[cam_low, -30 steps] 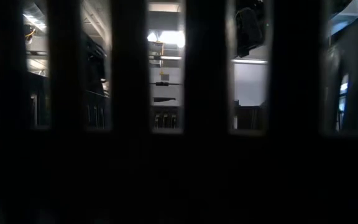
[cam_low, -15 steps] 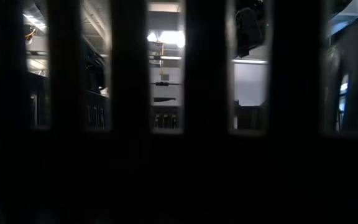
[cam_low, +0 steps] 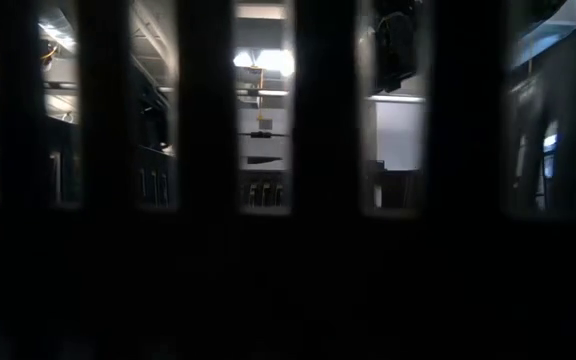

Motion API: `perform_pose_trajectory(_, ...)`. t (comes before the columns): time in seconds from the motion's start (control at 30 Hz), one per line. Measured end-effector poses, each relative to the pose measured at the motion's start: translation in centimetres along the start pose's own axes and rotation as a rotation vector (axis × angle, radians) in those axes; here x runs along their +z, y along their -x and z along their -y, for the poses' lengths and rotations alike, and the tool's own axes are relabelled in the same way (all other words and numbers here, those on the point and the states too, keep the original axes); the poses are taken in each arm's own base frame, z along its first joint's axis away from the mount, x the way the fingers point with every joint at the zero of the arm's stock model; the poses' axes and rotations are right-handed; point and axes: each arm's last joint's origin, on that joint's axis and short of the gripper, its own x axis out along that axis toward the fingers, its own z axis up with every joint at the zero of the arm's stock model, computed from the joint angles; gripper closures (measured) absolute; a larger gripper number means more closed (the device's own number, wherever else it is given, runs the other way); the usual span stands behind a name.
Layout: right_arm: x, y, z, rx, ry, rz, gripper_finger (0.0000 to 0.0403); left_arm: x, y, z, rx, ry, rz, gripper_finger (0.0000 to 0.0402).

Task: Sort Halloween decoration
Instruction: Put the black spider toy into the top left black basket

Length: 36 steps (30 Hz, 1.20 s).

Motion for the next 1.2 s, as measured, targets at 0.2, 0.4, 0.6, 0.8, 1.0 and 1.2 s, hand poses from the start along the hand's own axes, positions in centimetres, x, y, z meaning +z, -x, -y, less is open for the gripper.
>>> perform_pose_trajectory(0.2, 0.0, 0.0, 0.0, 0.000, 0.000, 0.000, 0.0254, -0.3, -0.3, 0.1, 0.012, -0.008, -0.004, 0.0285)
perform_pose_trajectory(0.4, 0.0, 0.0, 0.0, 0.000, 0.000, 0.000, 0.0254, -0.3, -0.4, 0.0, 0.023, -0.009, -0.012, 0.0322)
perform_pose_trajectory(0.6, 0.0, 0.0, 0.0, 0.000, 0.000, 0.000, 0.0254, -0.7, -0.4, 0.0, 0.033, -0.016, -0.015, 0.0393)
perform_pose_trajectory(0.8, 0.0, 0.0, 0.0, 0.000, 0.000, 0.000, 0.0254, -0.8, -0.4, -0.1, 0.037, -0.016, -0.050, 0.0398)
perform_pose_trajectory(1.0, 0.0, 0.0, 0.0, 0.000, 0.000, 0.000, 0.0254, -1.7, 0.9, -0.4, 0.029, -0.034, -0.155, 0.0401)
perform_pose_trajectory(1.2, 0.0, 0.0, 0.0, 0.000, 0.000, 0.000, 0.0254, -2.8, 3.6, -0.7, 0.031, -0.068, -0.192, 0.0401)
